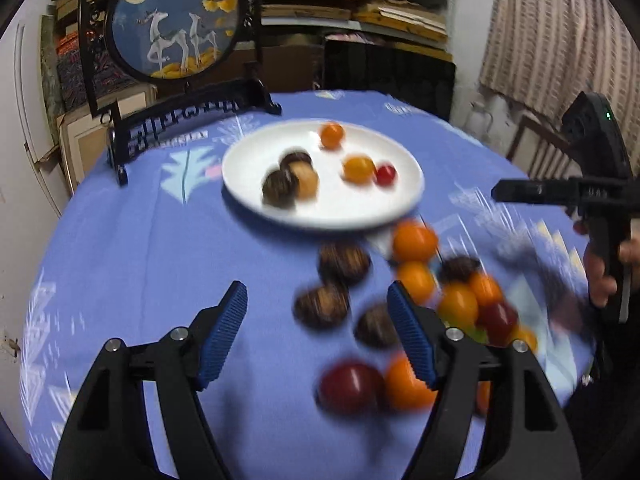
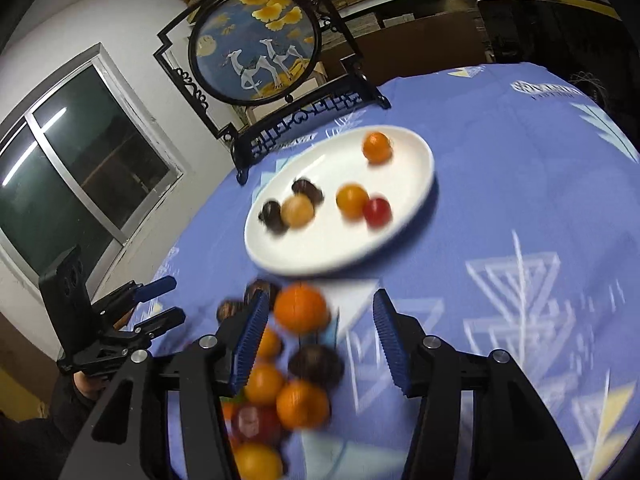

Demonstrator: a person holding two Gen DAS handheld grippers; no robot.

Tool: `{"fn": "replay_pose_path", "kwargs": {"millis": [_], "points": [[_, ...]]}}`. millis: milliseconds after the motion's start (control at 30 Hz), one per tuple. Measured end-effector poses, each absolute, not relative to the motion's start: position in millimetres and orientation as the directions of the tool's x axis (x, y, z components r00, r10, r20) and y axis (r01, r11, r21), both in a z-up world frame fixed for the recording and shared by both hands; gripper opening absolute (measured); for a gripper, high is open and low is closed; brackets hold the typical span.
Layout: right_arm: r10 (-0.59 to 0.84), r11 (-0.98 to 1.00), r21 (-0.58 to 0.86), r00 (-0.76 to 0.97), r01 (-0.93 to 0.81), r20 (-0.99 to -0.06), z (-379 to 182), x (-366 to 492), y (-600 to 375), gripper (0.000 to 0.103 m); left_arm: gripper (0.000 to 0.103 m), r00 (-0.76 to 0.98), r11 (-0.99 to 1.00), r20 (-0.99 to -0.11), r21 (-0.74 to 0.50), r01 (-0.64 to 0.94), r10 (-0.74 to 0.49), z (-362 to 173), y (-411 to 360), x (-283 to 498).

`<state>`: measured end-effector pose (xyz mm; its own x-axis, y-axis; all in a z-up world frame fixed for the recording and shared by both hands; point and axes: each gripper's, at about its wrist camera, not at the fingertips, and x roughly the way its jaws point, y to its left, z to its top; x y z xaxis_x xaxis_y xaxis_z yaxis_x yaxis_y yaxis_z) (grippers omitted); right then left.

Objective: Organize fruits
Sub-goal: 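Carry both fruits over the white plate and open both tools, then grasp a red plum with the left tool while the right tool grasps an orange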

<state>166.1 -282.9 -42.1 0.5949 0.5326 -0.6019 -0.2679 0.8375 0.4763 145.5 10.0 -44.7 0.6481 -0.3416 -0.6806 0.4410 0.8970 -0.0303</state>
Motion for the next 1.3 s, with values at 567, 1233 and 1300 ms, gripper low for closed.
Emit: {"fn": "replay_pose_path", "kwargs": {"millis": [567, 1233, 1300], "points": [[0.526, 0.83, 0.517, 0.603, -0.211, -0.6, -71, 82, -302, 0.056, 0.045, 0.613, 0.902, -0.729, -0.016, 0.432, -0.306, -87, 1, 121], [0.519, 0.847, 0.341, 0.495, -0.408, -0.697, -85, 75, -221, 0.055, 0.037, 0.631, 0.914, -0.677, -0.166, 0.369, -0.378, -78, 34, 104], [0.526, 0.843, 0.352, 0.488, -0.406, -0.696, -87, 75, -221, 0.052, 0.037, 0.633, 0.914, -0.675, -0.165, 0.37, -0.378, -78, 33, 103]]}}
